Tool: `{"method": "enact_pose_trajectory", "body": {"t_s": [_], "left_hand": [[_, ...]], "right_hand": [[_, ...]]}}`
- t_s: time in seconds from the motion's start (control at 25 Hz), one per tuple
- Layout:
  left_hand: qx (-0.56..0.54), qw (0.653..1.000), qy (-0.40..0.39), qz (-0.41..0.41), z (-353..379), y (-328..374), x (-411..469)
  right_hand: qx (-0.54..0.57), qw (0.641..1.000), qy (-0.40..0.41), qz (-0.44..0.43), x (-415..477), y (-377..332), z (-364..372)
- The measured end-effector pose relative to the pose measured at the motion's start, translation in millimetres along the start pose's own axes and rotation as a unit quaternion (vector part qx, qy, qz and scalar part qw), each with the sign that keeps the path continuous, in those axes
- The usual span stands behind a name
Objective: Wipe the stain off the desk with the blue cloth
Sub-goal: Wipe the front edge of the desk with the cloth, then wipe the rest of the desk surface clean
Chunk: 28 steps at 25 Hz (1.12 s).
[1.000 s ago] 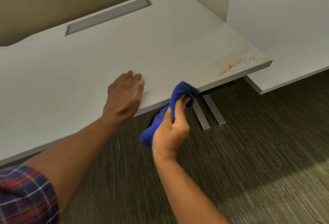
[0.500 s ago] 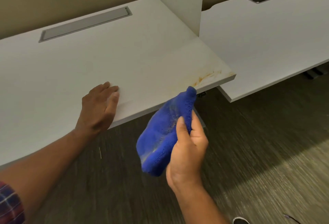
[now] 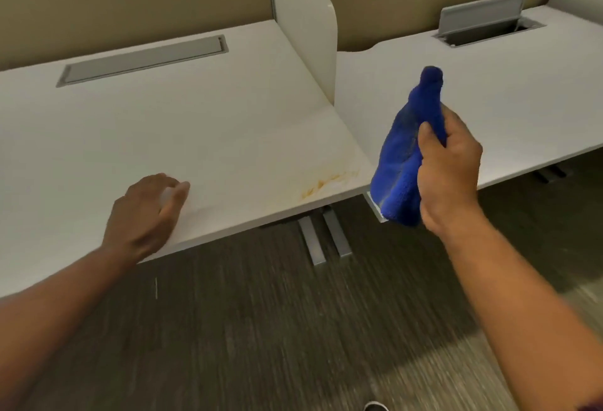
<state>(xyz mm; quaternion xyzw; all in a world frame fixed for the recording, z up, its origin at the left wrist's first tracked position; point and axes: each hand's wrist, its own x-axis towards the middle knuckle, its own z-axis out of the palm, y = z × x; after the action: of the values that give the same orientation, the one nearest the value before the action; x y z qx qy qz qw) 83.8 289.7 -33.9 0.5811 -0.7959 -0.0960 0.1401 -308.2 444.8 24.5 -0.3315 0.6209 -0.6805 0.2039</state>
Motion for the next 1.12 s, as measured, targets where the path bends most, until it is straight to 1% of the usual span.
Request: {"method": "enact_pose_trajectory", "body": {"t_s": [0.04,0.12,0.2,0.24,0.28,0.32,0.36,0.4,0.44,0.52,0.64,0.68,0.8,0.88,1.0,1.12], "left_hand": [[-0.010,1.000,0.010,-0.026,1.2,9.8,5.4],[-0.032,0.998,0.028,-0.044,6.4,30.2,12.8],[-0.053,0.997,0.032,-0.053,16.5,44.9,14.8],[-0.046,0.997,0.033,-0.055,23.1,48.8,13.8],[-0.025,0.998,0.036,-0.054,29.3,51.0,12.2],[-0.002,0.998,0.038,-0.054,33.6,51.6,12.0],[0.012,0.998,0.040,-0.055,35.0,52.4,12.8],[0.018,0.997,0.043,-0.054,35.4,53.3,14.1],[0.023,0.997,0.046,-0.053,34.8,53.6,14.4],[0.030,0.997,0.054,-0.049,34.2,54.4,13.8],[0.035,0.997,0.050,-0.053,34.6,55.7,14.5],[0.039,0.997,0.045,-0.057,34.1,55.6,14.1],[0.039,0.997,0.032,-0.067,32.9,57.2,13.0],[0.037,0.996,0.031,-0.072,33.4,57.0,13.2],[0.029,0.996,0.038,-0.075,33.9,57.3,11.0],[0.025,0.996,0.039,-0.075,34.6,56.0,9.8]], "right_hand": [[-0.057,0.997,-0.034,-0.032,20.4,-0.7,1.4],[-0.157,0.977,-0.107,-0.099,57.2,3.9,8.6],[-0.245,0.936,-0.207,-0.143,88.5,16.6,22.7],[-0.289,0.907,-0.271,-0.144,99.6,25.8,31.1],[-0.332,0.869,-0.342,-0.136,106.7,36.8,39.5],[-0.372,0.823,-0.411,-0.127,110.4,49.1,47.6],[-0.406,0.775,-0.466,-0.129,111.6,59.8,54.1],[-0.428,0.738,-0.500,-0.146,113.9,67.3,59.2],[-0.434,0.720,-0.515,-0.170,117.7,69.7,63.3],[-0.434,0.705,-0.518,-0.215,129.2,68.3,69.4],[-0.464,0.657,-0.531,-0.266,132.6,75.0,72.5],[-0.465,0.655,-0.532,-0.268,126.7,78.1,72.8],[-0.465,0.674,-0.511,-0.262,104.9,82.7,64.3],[-0.456,0.679,-0.513,-0.259,91.6,83.5,53.3],[-0.447,0.670,-0.533,-0.260,80.2,86.0,38.0],[-0.463,0.660,-0.531,-0.260,105.5,86.6,50.3]]}}
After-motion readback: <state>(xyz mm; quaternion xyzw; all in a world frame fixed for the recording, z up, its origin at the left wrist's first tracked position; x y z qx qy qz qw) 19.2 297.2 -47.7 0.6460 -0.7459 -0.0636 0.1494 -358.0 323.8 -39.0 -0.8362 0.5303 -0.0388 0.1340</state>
